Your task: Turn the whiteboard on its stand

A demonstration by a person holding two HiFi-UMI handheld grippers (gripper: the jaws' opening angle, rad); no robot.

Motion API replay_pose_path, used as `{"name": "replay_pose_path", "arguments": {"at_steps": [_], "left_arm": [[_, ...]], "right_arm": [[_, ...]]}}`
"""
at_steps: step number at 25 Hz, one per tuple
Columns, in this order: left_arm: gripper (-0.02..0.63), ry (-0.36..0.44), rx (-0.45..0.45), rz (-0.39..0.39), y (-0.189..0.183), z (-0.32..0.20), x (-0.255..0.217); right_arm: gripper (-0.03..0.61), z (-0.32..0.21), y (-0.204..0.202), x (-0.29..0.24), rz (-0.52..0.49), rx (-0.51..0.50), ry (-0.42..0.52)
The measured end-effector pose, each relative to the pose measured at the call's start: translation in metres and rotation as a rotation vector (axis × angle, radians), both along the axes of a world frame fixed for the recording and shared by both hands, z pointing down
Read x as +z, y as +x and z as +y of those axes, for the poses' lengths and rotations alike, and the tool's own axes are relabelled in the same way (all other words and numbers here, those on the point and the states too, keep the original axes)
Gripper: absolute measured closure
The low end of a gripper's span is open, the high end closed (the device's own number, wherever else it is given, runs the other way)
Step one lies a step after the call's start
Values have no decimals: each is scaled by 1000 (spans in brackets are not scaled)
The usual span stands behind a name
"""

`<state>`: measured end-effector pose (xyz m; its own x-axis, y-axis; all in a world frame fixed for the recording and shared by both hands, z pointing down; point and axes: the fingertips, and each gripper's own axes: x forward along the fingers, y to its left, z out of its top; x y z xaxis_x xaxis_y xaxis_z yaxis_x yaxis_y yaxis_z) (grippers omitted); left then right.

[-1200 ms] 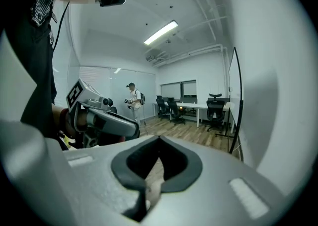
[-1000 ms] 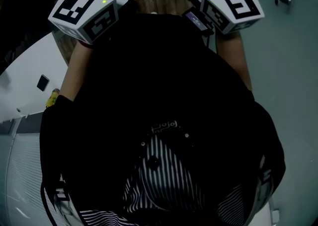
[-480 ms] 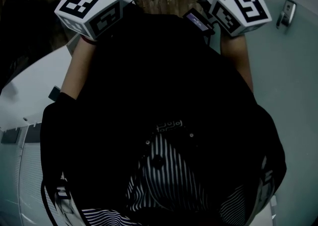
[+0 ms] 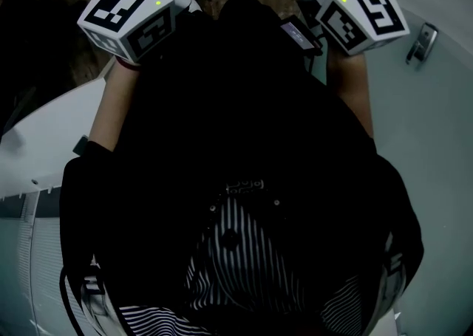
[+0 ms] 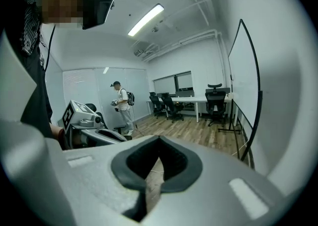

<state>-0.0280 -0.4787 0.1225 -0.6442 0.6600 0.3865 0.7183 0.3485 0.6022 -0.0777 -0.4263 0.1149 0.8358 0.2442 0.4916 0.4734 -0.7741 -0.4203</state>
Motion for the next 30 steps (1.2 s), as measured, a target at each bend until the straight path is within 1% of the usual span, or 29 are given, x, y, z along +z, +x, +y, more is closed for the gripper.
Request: {"name": "replay_pose_path", "arguments": {"at_steps": [2,5,6,7,8,9,10,12,13,14,16,17,18,20,21,25,28,30], "left_arm": [[613,12,15,-7,-7,-3,-1],[613,-8,45,8,-11,-7,-4],[613,-13,52,13,-4,-4,0],[612,-18,61,19,11,4,9],[613,-33,81,27,36,20,26],[613,-66,130,35,69,44,51],[613,-127,222,42,105,78,82],[612,-304,485,40,174,164,148],[612,-372,582,38,201,203,176],[612,-407,627,42,222,232,200],[612,-413,640,60,242,262,232],[612,-399,636,57,244,268,239],[614,-380,627,36,242,270,239],[613,-347,592,-20,234,270,228],[612,-337,569,-32,230,272,224],[612,-306,499,-41,218,285,213],[613,-303,509,-52,208,285,194],[612,-295,519,-51,200,286,188]], "right_arm": [[578,3,-7,-5,9,24,-10],[577,0,-13,-13,30,49,-11],[577,3,-8,-9,30,46,-12],[577,11,6,1,30,43,-15],[578,26,29,16,35,56,-24],[577,47,59,38,40,101,-46],[577,74,92,64,38,194,-94],[578,134,146,121,9,472,-260],[578,162,168,148,3,574,-332],[578,186,186,172,8,617,-371],[578,217,208,205,34,603,-382],[578,223,214,212,44,582,-376],[577,223,215,214,47,563,-374],[578,216,209,210,32,542,-383],[578,214,203,208,26,539,-389],[578,217,178,194,37,540,-384],[578,226,173,175,43,522,-377],[578,234,171,171,49,515,-367]]}}
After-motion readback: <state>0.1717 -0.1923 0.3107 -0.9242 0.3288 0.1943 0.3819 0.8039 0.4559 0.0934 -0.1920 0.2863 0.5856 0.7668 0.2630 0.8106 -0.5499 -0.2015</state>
